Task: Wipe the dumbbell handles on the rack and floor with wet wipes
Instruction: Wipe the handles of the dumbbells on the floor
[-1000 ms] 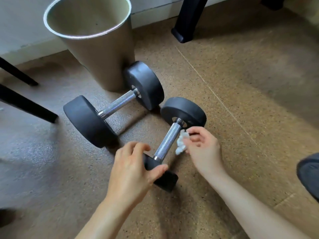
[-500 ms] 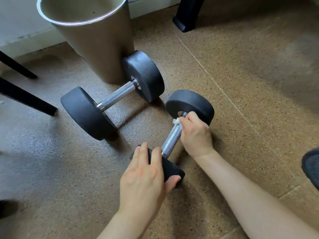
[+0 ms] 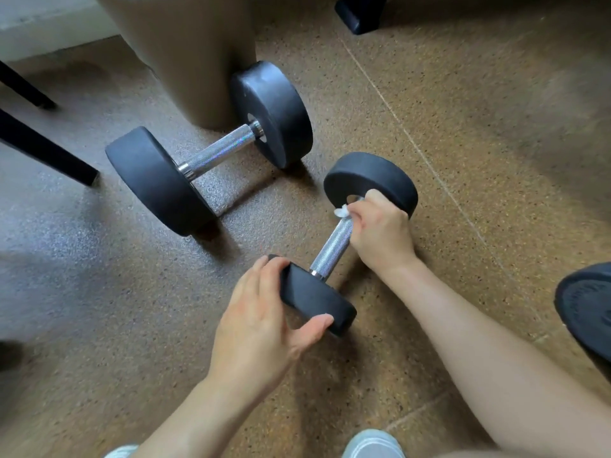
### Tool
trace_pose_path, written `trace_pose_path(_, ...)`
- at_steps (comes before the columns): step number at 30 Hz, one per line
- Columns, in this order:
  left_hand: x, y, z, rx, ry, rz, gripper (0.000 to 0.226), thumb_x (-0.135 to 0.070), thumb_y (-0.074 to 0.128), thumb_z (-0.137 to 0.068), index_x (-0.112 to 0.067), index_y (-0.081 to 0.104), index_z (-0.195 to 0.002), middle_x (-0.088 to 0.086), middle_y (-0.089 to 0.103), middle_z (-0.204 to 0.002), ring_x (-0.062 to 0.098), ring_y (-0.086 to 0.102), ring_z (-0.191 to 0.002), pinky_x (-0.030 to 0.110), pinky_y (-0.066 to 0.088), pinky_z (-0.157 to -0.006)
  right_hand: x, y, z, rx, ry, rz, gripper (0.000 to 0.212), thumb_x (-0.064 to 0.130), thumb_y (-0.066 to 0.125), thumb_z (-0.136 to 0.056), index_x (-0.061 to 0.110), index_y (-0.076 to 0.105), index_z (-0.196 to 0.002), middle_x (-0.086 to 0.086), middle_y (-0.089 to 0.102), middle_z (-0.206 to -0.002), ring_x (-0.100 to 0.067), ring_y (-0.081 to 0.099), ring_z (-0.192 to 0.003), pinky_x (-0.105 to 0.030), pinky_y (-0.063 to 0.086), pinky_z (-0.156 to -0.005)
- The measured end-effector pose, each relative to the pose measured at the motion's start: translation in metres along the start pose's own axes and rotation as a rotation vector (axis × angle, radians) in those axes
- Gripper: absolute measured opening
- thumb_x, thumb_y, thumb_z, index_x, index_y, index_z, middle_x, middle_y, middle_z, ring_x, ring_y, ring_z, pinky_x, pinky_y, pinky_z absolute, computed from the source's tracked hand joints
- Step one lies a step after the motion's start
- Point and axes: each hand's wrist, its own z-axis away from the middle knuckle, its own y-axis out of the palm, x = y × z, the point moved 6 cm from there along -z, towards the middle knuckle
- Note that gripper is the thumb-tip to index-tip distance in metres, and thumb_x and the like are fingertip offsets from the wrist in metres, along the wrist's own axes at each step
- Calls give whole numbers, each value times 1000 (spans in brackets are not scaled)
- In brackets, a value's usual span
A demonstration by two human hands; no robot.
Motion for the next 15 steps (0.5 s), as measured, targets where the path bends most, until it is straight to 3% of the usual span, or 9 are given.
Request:
trace_pose_path(2, 1, -5, -2, -15, -32, 85, 71, -73, 52, -72, -23, 50, -122, -7, 56, -122, 15, 52, -114, 29, 40, -100, 5, 1, 8, 45, 19, -37, 9, 0, 61, -73, 5, 68, -72, -12, 55, -72, -35, 56, -51, -33, 47, -43)
trace_pose_path(5, 2, -11, -9, -47, -34, 182, 44, -65, 56, -75, -32, 53, -105, -17, 53, -105, 8, 51, -100, 15, 35, -90, 18, 0, 30, 102, -175, -55, 16, 8, 55, -80, 9, 71, -75, -9, 56, -70, -32, 56, -52, -32, 47, -42)
trace_pose_path(7, -1, -8, -9, -31, -21, 192, 42, -62, 63, -73, -32, 53, -101, -14, 51, -104, 9, 48, -99, 8, 29, -86, -3, -6, 9, 43, -91, 24, 19, 9, 52, -80, 8, 69, -72, -10, 55, -70, -33, 54, -49, -33, 45, -38)
trace_pose_path(9, -4, -2, -6, -7, -4, 169, 45, -62, 66, -70, -32, 53, -100, -12, 49, -105, 11, 46, -100, 14, 31, -84, -13, -9, 8, -22, -3, 57, 18, 7, 52, -79, 7, 68, -71, -11, 54, -71, -34, 53, -48, -31, 44, -39)
trace_pose_path(13, -16, 1, -2, -20, 51, 80, 47, -70, 58, -70, -35, 48, -100, -8, 46, -107, 17, 47, -99, 29, 41, -81, 17, -5, 52, 175, -217, -63, 17, 9, 54, -80, 8, 71, -81, -9, 58, -73, -34, 58, -54, -34, 48, -42)
trace_pose_path(15, -22, 3, -2, -21, 78, 45, 48, -71, 55, -70, -35, 46, -101, -5, 46, -107, 20, 48, -97, 32, 45, -79, -3, -11, 29, 134, -146, -11, 16, 7, 54, -77, 9, 69, -77, -10, 56, -72, -34, 57, -51, -35, 47, -39)
